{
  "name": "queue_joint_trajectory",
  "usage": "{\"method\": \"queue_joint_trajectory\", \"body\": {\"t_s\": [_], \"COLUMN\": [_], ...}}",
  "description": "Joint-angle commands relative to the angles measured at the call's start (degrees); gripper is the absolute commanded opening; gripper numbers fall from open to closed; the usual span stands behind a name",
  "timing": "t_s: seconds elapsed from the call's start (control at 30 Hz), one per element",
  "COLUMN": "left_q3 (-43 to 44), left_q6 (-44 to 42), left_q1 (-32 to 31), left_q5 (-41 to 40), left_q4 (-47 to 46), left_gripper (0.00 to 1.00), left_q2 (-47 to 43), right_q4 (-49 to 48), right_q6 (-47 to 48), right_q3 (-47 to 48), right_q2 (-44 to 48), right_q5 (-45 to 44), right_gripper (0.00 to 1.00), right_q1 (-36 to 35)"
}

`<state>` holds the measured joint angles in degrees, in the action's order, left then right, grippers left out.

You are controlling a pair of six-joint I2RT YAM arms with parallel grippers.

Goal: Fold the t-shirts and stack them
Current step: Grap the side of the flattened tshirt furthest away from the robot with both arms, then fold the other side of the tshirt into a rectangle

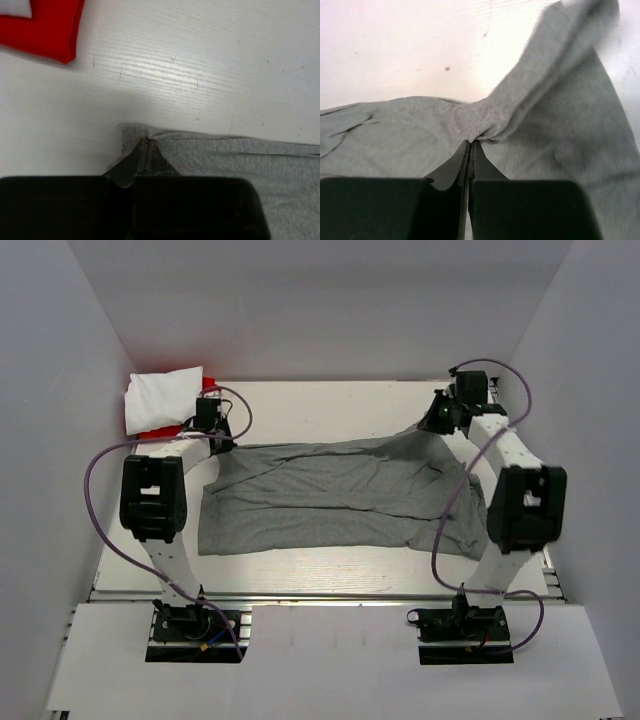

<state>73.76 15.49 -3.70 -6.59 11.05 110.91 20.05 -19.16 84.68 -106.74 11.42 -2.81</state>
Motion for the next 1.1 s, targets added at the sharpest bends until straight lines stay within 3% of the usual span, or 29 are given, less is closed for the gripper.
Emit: {"method": "queue_joint_trajectory", "body": {"t_s": [0.0, 0.27, 0.4, 0.77, 1.07], "left_q3": [-2.38, -7.39, -10.90, -18.12, -27.24], "left_q6": [-0.54, 0.07, 1.21, 8.76, 13.78], "left_q1": [0.10, 0.10, 0.10, -0.43, -0.43], "left_q5": [0.35, -0.79, -0.79, -6.59, -7.74], "left_q4": [-0.24, 1.96, 2.84, 10.48, 12.95], "left_gripper": [0.00, 0.00, 0.00, 0.00, 0.00], "left_q2": [-7.02, -13.00, -16.34, -25.21, -31.20], "right_q4": [-2.39, 2.88, 6.91, 17.21, 21.61], "right_q6": [-3.16, -5.98, -5.98, -3.08, -2.81], "right_q3": [-6.89, -21.74, -25.44, -24.83, -31.15], "right_q2": [10.22, 28.74, 33.59, 42.05, 45.91], "right_q5": [-2.28, -5.97, -7.46, -14.67, -12.57], "right_gripper": [0.00, 0.00, 0.00, 0.00, 0.00], "right_q1": [-0.35, -0.62, -0.97, -1.32, -1.32]}}
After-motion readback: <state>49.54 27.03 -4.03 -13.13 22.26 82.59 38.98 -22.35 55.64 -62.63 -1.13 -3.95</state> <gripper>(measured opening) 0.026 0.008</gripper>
